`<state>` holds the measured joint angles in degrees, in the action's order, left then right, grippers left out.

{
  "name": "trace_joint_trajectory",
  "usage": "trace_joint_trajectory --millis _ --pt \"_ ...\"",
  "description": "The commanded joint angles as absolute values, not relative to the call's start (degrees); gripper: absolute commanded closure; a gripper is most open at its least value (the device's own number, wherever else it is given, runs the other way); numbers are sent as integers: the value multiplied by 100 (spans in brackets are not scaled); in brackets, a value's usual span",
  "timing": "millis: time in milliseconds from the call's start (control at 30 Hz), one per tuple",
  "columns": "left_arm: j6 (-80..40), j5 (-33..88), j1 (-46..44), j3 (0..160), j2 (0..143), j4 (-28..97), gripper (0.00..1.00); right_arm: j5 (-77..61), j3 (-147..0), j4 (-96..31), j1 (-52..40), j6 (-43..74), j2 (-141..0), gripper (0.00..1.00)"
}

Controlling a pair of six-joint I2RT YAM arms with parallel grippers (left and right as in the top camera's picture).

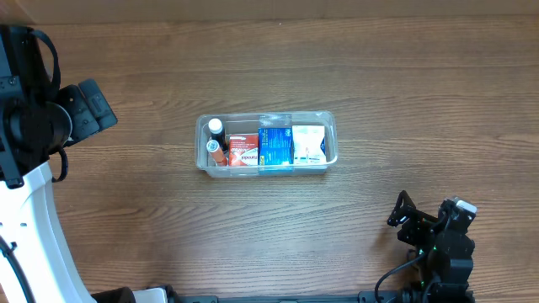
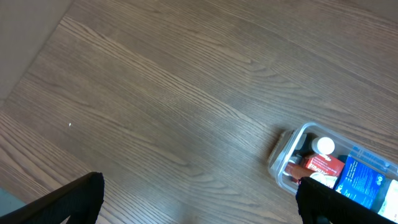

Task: Pack container

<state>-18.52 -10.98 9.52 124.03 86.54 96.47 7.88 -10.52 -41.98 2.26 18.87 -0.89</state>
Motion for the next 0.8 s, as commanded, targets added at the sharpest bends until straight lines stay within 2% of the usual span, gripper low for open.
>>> trace_joint_trajectory --millis 0,333,500,633,767 --pt "-1933 -1090 974 12455 8680 9644 0 786 -945 -4165 231 1916 -16 0" --pt "-1933 -1090 974 12455 8678 9642 0 786 -945 -4165 231 1916 -16 0" --pt "-1933 -1090 972 12280 8130 9642 0 786 -945 -4165 231 1916 -16 0" --pt "-1927 -1166 972 10978 6991 9603 0 786 -945 -4163 231 1916 -16 0" --pt "-1852 -1199 958 9279 5968 8060 0 786 -945 -4165 231 1916 -16 0"
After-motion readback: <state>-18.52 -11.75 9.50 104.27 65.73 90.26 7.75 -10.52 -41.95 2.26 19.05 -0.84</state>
